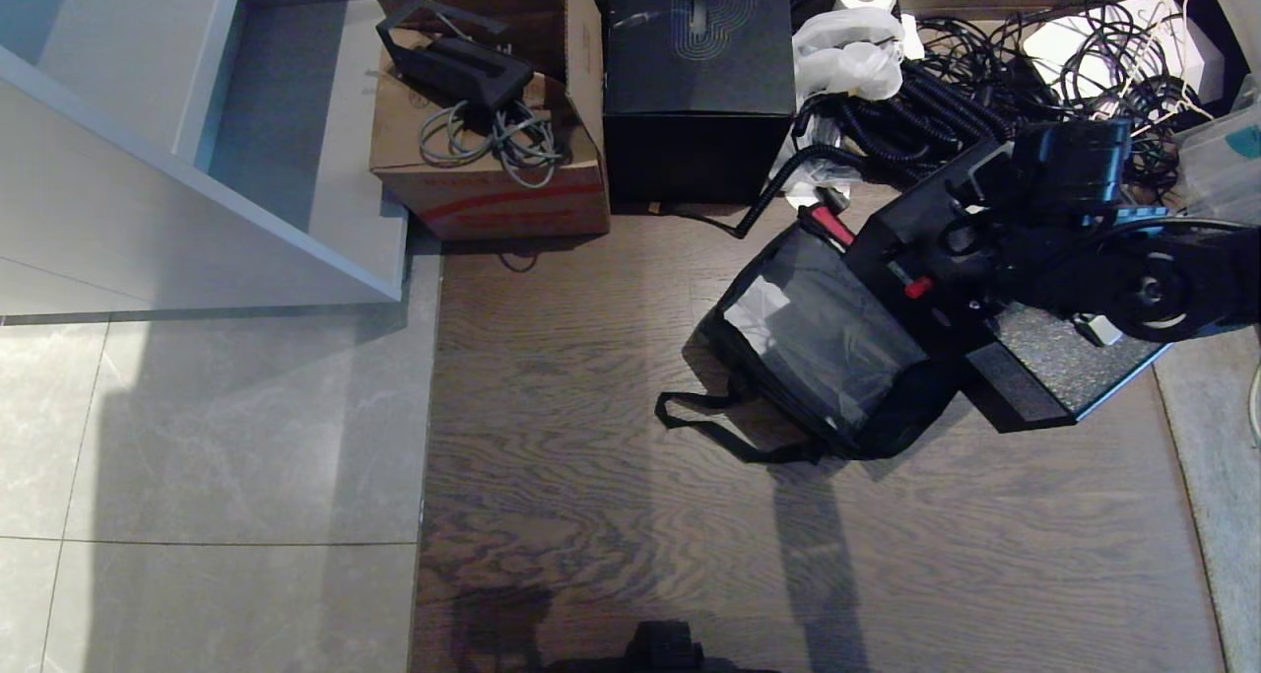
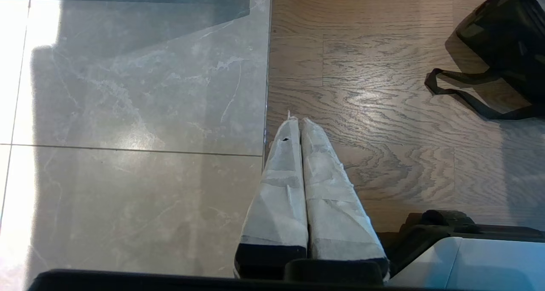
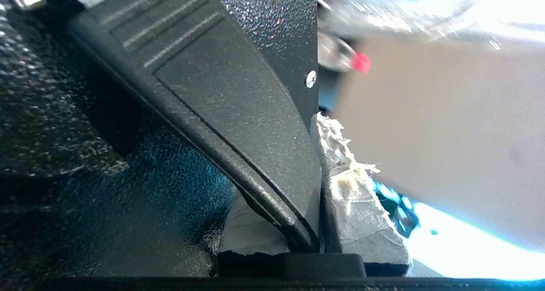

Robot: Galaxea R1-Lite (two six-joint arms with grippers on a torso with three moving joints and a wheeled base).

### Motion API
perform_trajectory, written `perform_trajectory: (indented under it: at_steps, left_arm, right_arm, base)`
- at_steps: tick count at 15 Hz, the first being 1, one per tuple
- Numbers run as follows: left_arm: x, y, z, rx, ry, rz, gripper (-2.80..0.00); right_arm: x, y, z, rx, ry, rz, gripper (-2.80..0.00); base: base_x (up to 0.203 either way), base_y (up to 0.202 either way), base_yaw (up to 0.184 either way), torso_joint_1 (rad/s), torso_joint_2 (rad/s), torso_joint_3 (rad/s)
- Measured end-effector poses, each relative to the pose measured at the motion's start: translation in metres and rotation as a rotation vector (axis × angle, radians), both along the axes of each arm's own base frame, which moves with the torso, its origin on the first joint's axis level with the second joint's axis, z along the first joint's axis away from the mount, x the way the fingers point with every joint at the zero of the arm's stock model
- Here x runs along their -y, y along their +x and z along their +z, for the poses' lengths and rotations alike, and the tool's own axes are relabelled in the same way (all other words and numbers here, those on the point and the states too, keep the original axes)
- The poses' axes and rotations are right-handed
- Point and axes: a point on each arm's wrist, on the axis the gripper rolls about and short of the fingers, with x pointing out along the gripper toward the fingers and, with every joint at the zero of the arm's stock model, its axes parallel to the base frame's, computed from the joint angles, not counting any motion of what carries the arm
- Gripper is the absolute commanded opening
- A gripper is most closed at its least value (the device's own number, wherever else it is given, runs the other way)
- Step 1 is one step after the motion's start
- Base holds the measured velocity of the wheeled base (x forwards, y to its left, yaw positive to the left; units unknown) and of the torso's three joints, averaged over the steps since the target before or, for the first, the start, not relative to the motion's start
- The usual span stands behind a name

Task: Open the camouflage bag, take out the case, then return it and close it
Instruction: Release the handle

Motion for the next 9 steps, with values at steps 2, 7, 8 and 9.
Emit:
perform_trajectory:
  at_steps: [2,7,8,9]
  left_arm:
    - [0.000,0.000,0.000,0.001,0.000,0.000,-2.80]
    - [0.000,0.000,0.000,0.001,0.000,0.000,-2.80]
    - [0.000,0.000,0.000,0.000,0.000,0.000,-2.80]
    - [0.000,0.000,0.000,0.000,0.000,0.000,-2.80]
  right_arm:
    - [0.012,-0.004,0.012,0.007,0.001,-0.031,-2.80]
    - [0.053,0.009,0.009,0.013,0.004,-0.149,-2.80]
    - [0.059,0.017,0.002,0.007,0.004,-0.167,-2.80]
    - [0.065,0.025,-0.004,0.006,0.004,-0.183,-2.80]
  base:
    - [0.000,0.000,0.000,0.000,0.00,0.000]
    - [0.000,0.000,0.000,0.000,0.00,0.000]
    - [0.000,0.000,0.000,0.000,0.00,0.000]
    - [0.000,0.000,0.000,0.000,0.00,0.000]
